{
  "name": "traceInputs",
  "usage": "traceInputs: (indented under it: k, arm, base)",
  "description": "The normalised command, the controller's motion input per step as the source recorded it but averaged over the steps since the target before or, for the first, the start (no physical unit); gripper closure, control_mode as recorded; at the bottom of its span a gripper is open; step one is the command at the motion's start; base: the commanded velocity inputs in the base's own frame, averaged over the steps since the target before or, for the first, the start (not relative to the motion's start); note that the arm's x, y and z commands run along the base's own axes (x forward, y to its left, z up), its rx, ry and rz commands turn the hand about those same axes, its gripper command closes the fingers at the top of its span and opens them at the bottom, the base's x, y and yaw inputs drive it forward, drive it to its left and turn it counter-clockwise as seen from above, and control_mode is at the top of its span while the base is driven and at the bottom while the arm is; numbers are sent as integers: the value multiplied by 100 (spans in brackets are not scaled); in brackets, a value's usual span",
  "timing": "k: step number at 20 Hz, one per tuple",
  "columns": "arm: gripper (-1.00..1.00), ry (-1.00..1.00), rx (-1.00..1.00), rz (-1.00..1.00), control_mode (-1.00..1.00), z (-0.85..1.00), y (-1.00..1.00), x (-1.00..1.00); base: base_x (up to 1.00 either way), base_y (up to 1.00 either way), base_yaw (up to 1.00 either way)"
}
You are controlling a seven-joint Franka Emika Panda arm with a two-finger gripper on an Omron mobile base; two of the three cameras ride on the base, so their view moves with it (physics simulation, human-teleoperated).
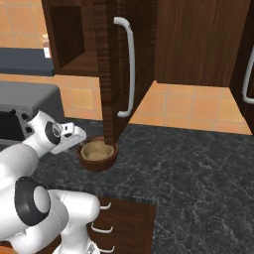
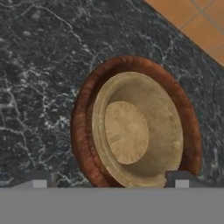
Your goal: Pick up the bowls on the counter and stack them on top of one another in the open cabinet. Place the smaller bowl on top of the larger bowl.
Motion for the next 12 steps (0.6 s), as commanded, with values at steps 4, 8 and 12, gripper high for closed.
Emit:
traceInputs:
  k: [4,8,12]
  arm:
    - [-100,0,-2,0,-100,-21,0,13]
    - [-100,6,-3,0,-100,-41,-1,19]
    - [-100,10,-2,0,-100,-33,-3,19]
  base:
    - [0,0,0]
    - [0,0,0]
    - [0,0,0]
